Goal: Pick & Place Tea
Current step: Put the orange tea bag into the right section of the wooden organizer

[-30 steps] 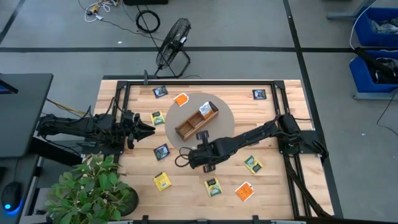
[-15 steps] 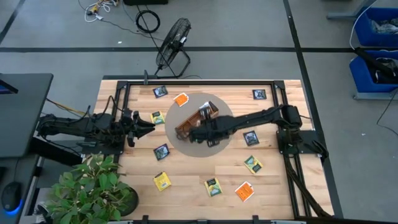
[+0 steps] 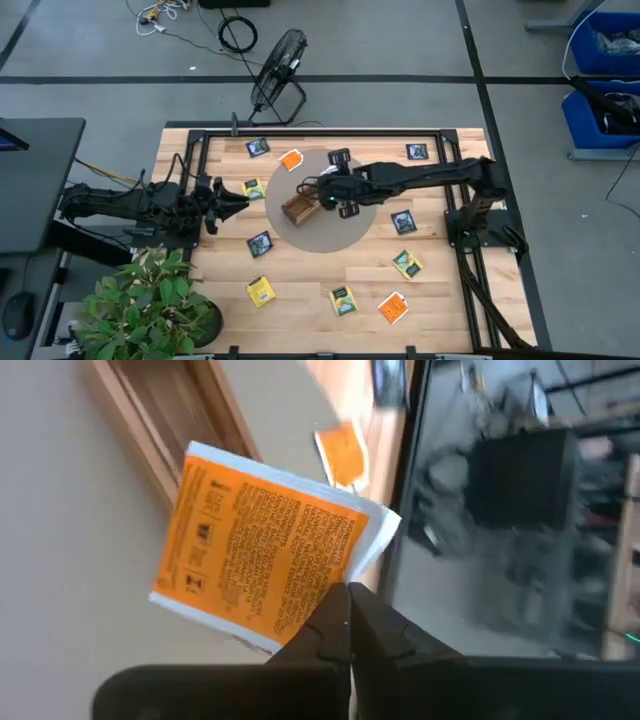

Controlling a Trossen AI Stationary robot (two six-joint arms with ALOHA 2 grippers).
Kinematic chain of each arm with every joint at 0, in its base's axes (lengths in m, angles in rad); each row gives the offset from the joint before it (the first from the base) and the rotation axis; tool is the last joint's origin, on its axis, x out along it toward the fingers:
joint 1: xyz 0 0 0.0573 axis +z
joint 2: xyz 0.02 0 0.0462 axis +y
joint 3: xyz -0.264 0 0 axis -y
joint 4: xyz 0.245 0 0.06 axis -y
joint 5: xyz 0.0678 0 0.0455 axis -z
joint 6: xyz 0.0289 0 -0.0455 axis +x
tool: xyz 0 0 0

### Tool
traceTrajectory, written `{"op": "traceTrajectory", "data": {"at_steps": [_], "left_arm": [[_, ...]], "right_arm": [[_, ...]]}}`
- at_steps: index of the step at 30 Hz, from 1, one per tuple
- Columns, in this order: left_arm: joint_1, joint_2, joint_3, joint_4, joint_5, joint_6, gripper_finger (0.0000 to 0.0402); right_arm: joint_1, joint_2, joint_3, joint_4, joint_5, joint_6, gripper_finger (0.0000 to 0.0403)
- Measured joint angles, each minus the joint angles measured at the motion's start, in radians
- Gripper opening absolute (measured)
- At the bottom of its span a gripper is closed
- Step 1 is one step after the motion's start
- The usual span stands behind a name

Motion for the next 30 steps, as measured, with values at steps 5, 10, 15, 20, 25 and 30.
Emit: {"op": "traceTrajectory", "data": {"at_steps": [5,10,15,20,25,30], "left_arm": [[0.0,0.0,0.0,0.0,-0.035,0.005,0.011],[0.0,0.0,0.0,-0.001,-0.096,0.007,0.011],[0.0,0.0,0.0,-0.001,-0.147,0.014,0.011],[0.0,0.002,0.0,0.0,-0.165,0.009,0.011],[0.0,0.002,0.0,-0.001,-0.166,0.008,0.011],[0.0,0.002,0.0,0.0,-0.167,0.008,0.011]], "right_arm": [[0.038,-0.087,-0.047,0.132,-0.119,0.084,0.0],[0.062,-0.168,-0.23,0.239,-0.101,0.131,0.0],[0.061,-0.275,-0.454,0.327,-0.115,0.039,0.0],[-0.014,-0.389,-0.662,0.449,-0.103,-0.146,0.0],[-0.119,-0.456,-0.797,0.63,-0.135,-0.397,0.0],[-0.196,-0.452,-0.841,0.775,-0.199,-0.586,0.0]]}}
